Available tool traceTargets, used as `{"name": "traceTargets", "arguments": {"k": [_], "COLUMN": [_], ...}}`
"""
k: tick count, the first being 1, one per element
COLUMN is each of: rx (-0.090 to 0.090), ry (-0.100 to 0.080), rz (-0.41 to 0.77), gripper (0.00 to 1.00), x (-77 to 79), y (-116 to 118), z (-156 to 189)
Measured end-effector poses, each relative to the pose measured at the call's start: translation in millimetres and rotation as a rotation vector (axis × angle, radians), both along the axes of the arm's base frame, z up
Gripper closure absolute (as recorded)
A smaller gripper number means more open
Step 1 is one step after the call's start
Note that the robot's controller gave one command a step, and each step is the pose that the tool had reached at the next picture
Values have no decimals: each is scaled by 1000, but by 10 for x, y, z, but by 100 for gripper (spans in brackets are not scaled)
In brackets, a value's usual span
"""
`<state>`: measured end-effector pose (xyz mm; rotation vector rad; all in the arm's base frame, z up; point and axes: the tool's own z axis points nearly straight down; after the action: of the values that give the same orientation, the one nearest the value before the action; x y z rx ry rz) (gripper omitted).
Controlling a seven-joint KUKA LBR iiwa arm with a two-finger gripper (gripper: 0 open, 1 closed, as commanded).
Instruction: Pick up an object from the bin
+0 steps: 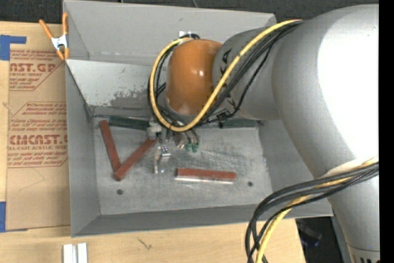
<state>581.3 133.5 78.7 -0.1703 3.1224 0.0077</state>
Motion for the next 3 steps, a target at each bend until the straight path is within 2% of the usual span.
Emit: {"name": "traceTargets", "arguments": {"k": [1,2,3], "rx": [1,-1,2], "ry": [-17,3,-11], "rz": [-2,0,-1], "gripper": [100,0,100], "x": [46,-6,29], "y": [-13,-5,-1], "z": [34,-6,20]}}
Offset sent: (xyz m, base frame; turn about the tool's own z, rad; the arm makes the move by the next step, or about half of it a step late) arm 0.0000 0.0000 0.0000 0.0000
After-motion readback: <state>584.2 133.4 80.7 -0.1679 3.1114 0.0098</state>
